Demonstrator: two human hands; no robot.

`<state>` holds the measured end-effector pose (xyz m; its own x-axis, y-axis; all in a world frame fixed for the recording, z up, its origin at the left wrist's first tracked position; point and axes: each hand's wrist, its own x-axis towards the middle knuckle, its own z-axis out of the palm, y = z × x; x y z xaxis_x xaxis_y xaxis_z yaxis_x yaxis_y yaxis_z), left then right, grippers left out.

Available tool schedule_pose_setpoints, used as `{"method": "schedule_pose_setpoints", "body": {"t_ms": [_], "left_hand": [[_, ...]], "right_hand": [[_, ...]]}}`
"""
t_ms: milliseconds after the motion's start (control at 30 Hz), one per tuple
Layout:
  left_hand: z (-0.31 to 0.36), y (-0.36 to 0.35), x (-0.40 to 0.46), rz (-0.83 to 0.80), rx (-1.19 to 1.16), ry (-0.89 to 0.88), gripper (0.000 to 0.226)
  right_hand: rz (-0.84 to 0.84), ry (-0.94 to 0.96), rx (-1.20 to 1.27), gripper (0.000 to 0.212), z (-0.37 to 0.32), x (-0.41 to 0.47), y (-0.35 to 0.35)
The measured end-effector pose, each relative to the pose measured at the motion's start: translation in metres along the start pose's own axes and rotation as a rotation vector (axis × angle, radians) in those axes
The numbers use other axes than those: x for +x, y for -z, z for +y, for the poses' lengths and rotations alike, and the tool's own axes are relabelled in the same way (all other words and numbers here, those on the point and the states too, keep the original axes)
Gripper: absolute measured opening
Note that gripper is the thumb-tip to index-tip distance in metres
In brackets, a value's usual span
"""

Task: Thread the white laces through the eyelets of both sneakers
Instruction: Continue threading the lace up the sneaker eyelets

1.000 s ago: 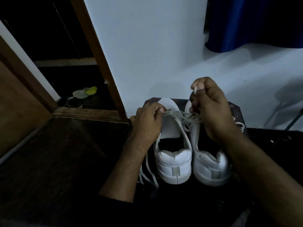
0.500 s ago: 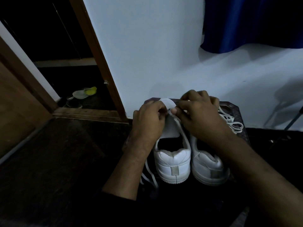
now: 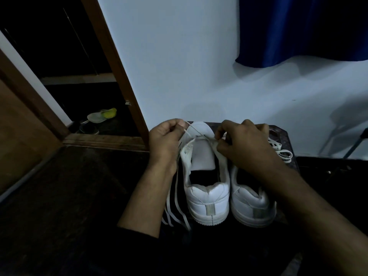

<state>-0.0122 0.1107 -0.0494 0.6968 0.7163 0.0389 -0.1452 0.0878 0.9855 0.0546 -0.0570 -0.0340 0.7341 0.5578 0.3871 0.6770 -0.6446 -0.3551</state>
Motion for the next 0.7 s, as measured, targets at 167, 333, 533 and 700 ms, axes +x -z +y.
{"method": "schedule_pose_setpoints", "body": {"t_ms": [167,333,533,700], "left_hand": [[0.013,0.011,0.011,0.117,-0.35,0.038,0.02],[0.014,0.018,0.01,0.084,-0.13,-0.119,0.025],[-0.009,0.019,0.006,-0.354,0.909,-0.419,0.015],[-0.004,0.02,0.006,-0.319,1.015,-0.486,0.03]], "right_hand": [[0.059,-0.046,-0.003,0.022,-0.001,-0.001,-0.002],[0.046,-0.043,0.02,0.022,-0.004,-0.002,-0.001],[0.045,-0.034,0.043,0.017,-0.002,-0.003,-0.001],[0.036,-0.039,0.033,0.014,-0.001,-0.003,-0.002]]}}
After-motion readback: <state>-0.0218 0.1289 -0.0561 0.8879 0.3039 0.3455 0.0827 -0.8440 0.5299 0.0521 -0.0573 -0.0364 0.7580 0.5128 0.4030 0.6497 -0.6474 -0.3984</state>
